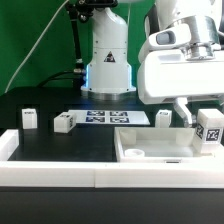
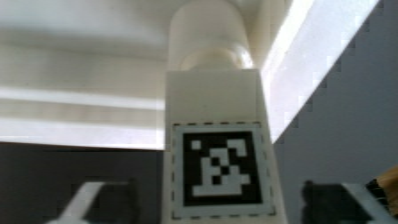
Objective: Assemble one leg
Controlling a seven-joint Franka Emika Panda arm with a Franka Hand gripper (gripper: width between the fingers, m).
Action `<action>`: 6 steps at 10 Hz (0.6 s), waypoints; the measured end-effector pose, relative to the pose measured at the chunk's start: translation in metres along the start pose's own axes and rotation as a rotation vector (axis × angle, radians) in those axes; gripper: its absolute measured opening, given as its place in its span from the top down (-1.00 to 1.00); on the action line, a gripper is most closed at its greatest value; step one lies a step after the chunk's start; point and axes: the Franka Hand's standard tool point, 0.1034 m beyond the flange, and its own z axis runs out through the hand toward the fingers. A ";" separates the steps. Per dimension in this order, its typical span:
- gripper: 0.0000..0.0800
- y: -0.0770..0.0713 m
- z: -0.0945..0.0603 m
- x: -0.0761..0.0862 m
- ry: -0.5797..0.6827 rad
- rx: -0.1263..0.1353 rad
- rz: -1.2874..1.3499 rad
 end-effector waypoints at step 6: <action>-0.62 0.001 0.000 0.000 -0.006 0.001 0.000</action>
Offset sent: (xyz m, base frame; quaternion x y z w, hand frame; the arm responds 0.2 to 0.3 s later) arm 0.0000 0.0000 0.0000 0.0000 0.0000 0.0000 1.0000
